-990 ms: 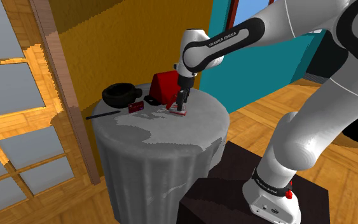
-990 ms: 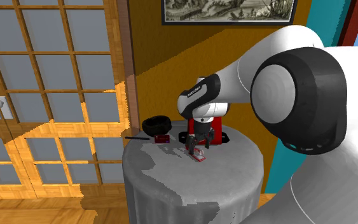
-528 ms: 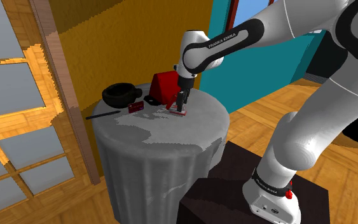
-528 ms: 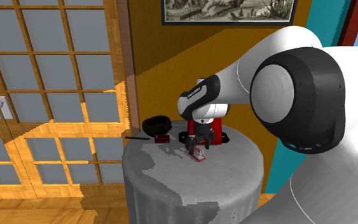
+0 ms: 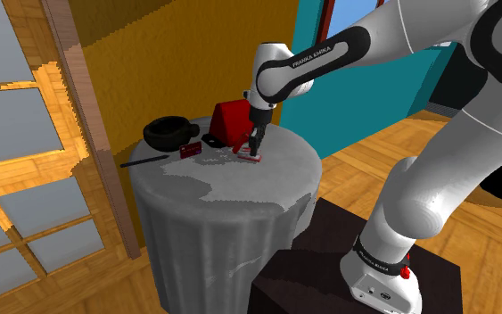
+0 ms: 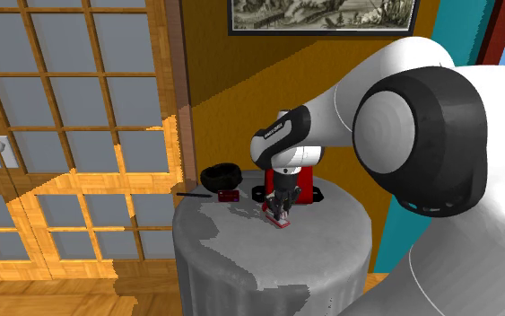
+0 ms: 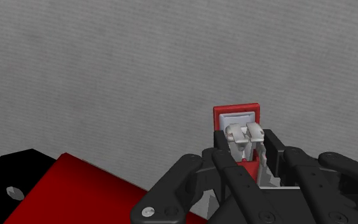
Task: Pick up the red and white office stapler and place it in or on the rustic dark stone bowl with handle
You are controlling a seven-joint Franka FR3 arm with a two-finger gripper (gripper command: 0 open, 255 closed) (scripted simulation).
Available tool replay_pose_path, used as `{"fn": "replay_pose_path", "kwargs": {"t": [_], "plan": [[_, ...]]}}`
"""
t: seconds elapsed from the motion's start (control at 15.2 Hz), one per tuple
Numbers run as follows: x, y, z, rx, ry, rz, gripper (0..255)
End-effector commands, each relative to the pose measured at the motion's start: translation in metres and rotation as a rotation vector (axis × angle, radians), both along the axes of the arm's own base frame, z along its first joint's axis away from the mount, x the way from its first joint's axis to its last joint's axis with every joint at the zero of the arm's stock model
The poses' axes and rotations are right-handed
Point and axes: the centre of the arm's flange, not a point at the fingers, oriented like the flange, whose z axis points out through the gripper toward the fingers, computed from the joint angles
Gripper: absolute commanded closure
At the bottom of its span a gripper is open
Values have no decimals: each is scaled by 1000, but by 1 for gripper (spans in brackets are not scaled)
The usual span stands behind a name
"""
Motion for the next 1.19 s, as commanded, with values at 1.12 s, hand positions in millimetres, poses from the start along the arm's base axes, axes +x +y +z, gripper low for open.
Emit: {"fn": "replay_pose_path", "kwargs": {"t": [1.12], "plan": [[0,0,79,0,0,0,255]]}}
